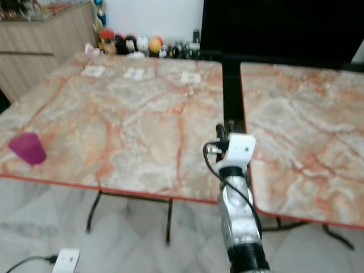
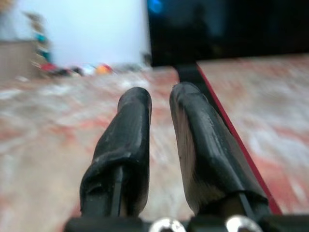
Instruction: Setting the table
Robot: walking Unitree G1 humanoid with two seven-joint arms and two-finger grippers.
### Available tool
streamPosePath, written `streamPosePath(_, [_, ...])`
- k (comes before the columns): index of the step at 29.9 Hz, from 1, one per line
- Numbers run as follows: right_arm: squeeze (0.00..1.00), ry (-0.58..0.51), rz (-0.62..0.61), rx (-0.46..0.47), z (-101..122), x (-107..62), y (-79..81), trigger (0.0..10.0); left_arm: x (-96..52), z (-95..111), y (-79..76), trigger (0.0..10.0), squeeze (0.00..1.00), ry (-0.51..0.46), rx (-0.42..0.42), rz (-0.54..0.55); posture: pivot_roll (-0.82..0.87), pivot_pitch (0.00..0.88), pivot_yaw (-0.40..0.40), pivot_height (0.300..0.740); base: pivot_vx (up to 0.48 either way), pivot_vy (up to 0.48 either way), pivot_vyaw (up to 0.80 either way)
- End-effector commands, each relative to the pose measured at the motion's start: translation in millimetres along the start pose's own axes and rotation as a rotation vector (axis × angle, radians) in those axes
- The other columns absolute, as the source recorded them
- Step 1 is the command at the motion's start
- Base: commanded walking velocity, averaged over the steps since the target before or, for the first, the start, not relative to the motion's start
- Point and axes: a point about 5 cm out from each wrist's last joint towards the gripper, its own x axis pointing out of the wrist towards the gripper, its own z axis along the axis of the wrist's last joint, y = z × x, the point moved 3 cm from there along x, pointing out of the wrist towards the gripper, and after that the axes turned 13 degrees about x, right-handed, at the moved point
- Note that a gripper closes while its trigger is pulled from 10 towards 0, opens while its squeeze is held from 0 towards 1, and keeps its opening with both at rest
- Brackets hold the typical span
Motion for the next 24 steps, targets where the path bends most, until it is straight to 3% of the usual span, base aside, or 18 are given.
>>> streamPosePath(1, [0.0, -0.012, 0.004, 0.013, 3.7, 2.6, 3.4, 10.0, -0.9, -5.6, 4.0, 10.0, 0.0, 0.02, 0.002, 0.008, 0.02, 0.015, -0.005, 0.74, 0.0, 0.48, 0.0])
streamPosePath(3, [0.0, -0.012, 0.003, 0.017, 3.6, 2.8, 3.5, 10.0, -0.8, -5.5, 4.0, 10.0, 0.0, 0.02, 0.001, 0.009, 0.02, 0.015, -0.005, 0.74, 0.0, 0.48, 0.0])
streamPosePath(4, [0.3, -0.012, 0.003, 0.021, 3.6, 2.9, 3.7, 10.0, -0.8, -5.5, 4.0, 10.0, 0.0, 0.02, 0.001, 0.009, 0.02, 0.016, -0.005, 0.74, 0.0, 0.48, 0.0])
streamPosePath(5, [0.3, -0.012, 0.004, 0.024, 3.5, 3.0, 3.8, 10.0, -0.8, -5.5, 3.9, 10.0, 0.0, 0.02, 0.001, 0.009, 0.02, 0.016, -0.005, 0.74, 0.0, 0.48, 0.0])
streamPosePath(6, [0.49, -0.013, 0.005, 0.029, 3.5, 3.0, 3.9, 10.0, -0.8, -5.5, 3.9, 10.0, 0.0, 0.02, 0.001, 0.009, 0.02, 0.016, -0.005, 0.74, 0.0, 0.48, 0.0])
streamPosePath(7, [1.0, -0.012, 0.006, 0.033, 3.5, 3.1, 4.2, 10.0, -0.8, -5.4, 3.8, 10.0, 0.0, 0.02, 0.001, 0.009, 0.02, 0.017, -0.005, 0.74, 0.0, 0.48, 0.0])
streamPosePath(24, [1.0, -0.001, 0.019, 0.045, 0.9, 3.6, 9.0, 10.0, -0.8, -5.2, 3.9, 10.0, 0.0, 0.02, -0.003, 0.011, 0.03, 0.018, -0.006, 0.74, 0.0, 0.48, 0.0])
